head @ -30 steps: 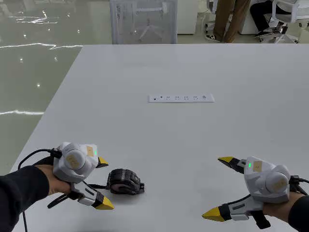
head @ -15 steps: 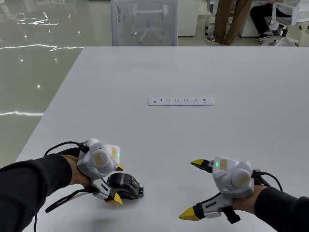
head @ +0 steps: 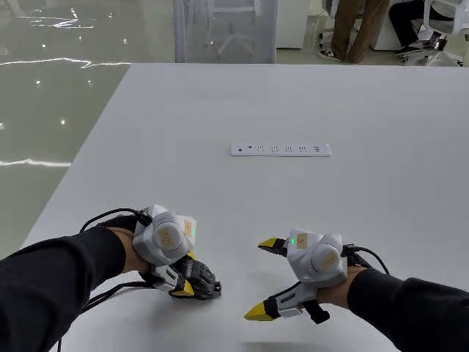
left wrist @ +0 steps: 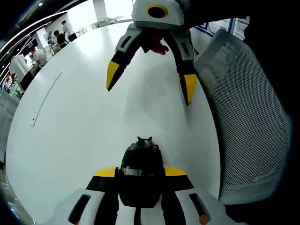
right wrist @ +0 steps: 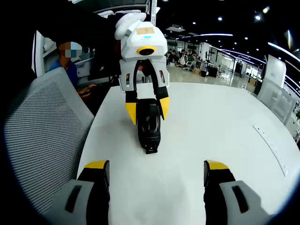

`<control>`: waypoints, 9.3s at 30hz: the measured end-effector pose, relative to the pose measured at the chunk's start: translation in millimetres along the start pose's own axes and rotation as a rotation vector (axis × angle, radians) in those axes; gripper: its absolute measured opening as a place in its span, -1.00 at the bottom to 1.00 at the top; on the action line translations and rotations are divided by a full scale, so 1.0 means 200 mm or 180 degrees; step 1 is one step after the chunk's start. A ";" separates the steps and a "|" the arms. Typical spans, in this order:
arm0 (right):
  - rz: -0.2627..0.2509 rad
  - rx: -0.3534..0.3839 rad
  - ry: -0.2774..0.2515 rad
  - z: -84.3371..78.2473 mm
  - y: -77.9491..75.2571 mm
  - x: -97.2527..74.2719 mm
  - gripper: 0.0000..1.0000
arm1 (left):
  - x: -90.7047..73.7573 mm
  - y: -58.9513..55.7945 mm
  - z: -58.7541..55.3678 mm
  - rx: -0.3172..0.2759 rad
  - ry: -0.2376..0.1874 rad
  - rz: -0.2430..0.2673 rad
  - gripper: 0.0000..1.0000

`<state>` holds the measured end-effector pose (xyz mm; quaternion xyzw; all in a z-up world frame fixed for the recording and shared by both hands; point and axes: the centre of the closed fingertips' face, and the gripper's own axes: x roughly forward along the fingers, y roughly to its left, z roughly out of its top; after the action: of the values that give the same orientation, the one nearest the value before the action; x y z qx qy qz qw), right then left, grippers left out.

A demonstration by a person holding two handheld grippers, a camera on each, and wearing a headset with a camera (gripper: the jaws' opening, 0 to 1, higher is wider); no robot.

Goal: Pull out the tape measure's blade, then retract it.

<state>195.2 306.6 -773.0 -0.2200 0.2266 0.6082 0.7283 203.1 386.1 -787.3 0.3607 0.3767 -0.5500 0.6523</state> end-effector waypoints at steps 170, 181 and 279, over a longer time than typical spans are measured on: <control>0.0290 -0.0018 0.0643 -0.29 -0.03 0.05 -0.79 | 0.01 0.01 -0.01 -0.0252 -0.0114 0.0054 -0.38; 0.0230 0.0063 0.0611 -0.33 -0.05 0.00 -0.79 | 0.01 0.01 -0.01 -0.0256 -0.0089 0.0058 -0.38; 0.0101 0.0175 0.0767 -0.57 -0.12 -0.33 -0.79 | 0.01 0.01 0.00 -0.0317 -0.0095 0.0098 -0.37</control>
<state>201.3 183.8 -823.9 -0.2678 0.3324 0.5823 0.6919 205.3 384.9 -788.9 0.3253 0.3882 -0.5258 0.6834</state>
